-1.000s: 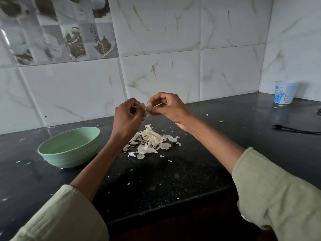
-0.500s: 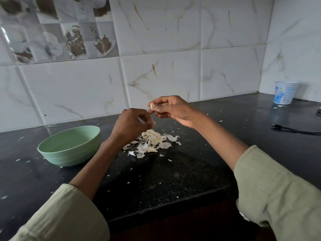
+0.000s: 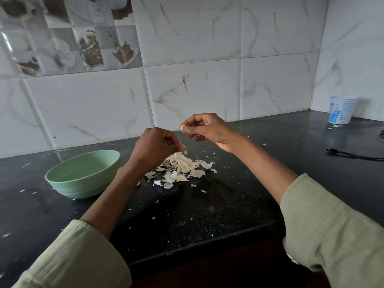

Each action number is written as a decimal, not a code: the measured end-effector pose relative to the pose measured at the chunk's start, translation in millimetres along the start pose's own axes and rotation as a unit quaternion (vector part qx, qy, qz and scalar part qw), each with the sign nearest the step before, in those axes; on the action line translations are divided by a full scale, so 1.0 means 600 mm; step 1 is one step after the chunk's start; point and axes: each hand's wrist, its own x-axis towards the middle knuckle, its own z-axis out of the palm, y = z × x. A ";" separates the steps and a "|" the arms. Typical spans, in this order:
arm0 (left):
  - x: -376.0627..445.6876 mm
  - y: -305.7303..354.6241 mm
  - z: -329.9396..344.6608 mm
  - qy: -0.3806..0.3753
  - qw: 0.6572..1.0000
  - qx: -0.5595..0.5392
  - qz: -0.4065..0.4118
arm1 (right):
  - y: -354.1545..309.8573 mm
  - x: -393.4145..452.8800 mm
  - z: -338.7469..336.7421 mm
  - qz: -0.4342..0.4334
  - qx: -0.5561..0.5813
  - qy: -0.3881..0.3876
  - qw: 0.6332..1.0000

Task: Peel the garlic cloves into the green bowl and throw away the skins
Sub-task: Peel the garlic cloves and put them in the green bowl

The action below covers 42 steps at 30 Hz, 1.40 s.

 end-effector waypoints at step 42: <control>0.007 0.020 0.033 0.174 0.856 -0.436 -0.218 | 0.001 0.004 0.051 -0.248 -0.247 0.136 0.927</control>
